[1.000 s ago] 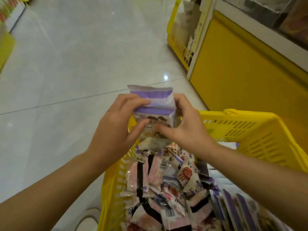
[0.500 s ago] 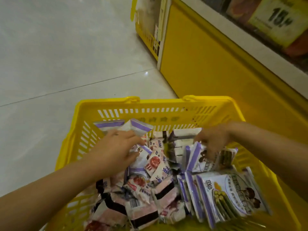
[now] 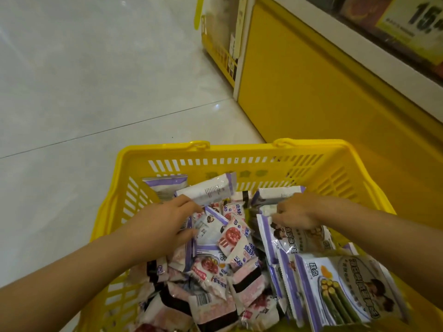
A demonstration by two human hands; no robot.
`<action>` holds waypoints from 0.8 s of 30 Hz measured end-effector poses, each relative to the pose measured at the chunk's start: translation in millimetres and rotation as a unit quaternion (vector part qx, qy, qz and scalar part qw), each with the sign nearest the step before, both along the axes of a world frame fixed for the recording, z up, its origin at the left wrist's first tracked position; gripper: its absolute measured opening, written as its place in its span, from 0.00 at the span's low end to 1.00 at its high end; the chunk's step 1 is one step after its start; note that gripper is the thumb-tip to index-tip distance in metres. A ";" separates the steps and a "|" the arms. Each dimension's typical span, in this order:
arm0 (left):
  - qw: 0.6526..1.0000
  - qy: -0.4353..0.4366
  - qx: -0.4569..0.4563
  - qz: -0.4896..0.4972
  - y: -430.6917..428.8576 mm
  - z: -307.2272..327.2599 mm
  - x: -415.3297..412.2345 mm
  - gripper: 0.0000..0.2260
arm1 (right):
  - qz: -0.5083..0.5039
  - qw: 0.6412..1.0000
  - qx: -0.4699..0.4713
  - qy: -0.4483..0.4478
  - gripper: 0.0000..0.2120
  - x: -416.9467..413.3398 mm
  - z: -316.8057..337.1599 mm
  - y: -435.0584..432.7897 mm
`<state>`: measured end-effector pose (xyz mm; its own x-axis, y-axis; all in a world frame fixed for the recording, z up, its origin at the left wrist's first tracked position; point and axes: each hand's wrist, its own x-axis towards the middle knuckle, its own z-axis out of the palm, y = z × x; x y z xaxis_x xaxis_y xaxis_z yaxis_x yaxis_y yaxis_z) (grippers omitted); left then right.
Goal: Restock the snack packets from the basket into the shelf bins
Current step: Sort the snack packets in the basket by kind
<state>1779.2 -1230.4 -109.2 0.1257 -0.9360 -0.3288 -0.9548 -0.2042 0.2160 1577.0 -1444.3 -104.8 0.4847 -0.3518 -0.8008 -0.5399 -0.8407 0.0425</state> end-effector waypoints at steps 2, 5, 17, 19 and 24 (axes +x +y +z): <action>1.000 0.005 0.003 0.006 3.4 -0.1 2.5 0.20 | 0.014 0.989 -0.036 -0.141 0.25 12.5 -0.5 9.2; 1.000 0.014 -0.004 0.010 7.2 -0.1 4.6 0.19 | 0.114 0.914 -0.047 -0.386 0.21 38.8 -8.1 28.8; 1.000 0.022 -0.015 0.014 9.4 5.5 1.4 0.19 | 0.176 0.886 -0.171 -0.392 0.12 75.1 -9.8 47.4; 0.999 0.025 -0.017 0.013 10.0 6.4 1.2 0.20 | 0.144 0.885 -0.149 -0.417 0.13 62.2 10.5 30.3; 0.999 0.021 -0.021 0.011 9.0 7.6 -1.1 0.19 | 0.062 0.926 -0.093 -0.360 0.21 8.7 56.2 -27.6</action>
